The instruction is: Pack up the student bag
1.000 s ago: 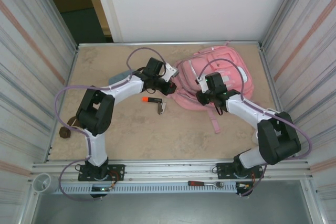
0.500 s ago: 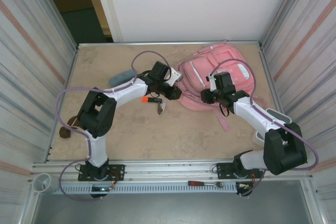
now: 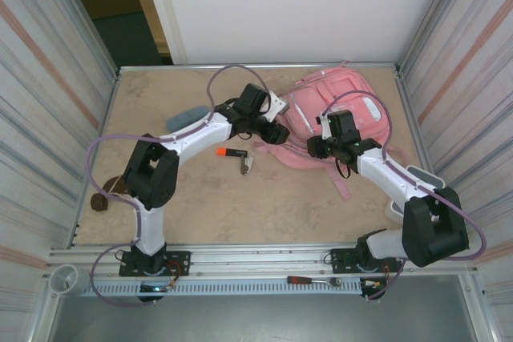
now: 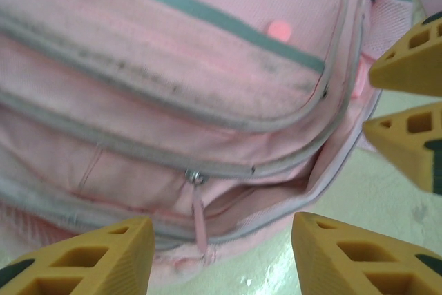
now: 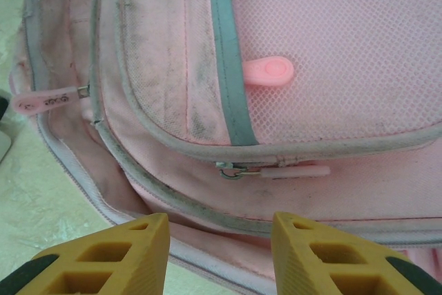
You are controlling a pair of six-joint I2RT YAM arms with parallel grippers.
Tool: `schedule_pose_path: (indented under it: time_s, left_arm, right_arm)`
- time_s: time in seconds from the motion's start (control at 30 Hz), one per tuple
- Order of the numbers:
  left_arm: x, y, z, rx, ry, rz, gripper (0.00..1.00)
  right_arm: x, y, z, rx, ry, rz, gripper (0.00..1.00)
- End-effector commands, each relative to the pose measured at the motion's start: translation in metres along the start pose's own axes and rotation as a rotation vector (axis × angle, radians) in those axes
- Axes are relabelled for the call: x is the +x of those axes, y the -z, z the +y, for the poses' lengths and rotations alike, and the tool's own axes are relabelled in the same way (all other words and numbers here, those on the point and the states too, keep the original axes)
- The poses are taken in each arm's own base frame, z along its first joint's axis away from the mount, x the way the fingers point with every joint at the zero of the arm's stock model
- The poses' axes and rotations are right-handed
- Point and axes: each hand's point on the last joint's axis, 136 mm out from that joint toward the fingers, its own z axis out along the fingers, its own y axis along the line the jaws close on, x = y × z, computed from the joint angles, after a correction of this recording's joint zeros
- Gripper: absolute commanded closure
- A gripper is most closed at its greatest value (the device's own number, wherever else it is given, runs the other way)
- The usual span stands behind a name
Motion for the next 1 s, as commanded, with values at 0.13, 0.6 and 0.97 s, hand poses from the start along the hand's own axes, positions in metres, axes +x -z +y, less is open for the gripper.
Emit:
schedule_pose_path:
  time_s: [0.13, 0.6, 0.97]
  left_arm:
    - [0.019, -0.025, 0.011, -0.075, -0.059, 0.142, 0.47]
    - [0.054, -0.044, 0.02, -0.133, -0.071, 0.287, 0.61]
    - [0.069, -0.06, 0.033, -0.164, -0.06, 0.339, 0.68]
  right_arm:
    - [0.0, 0.003, -0.006, 0.008, -0.036, -0.016, 0.59]
    - [0.001, -0.001, -0.006, -0.013, -0.049, -0.012, 0.59]
    - [0.002, -0.003, -0.003, -0.026, -0.059, -0.008, 0.59]
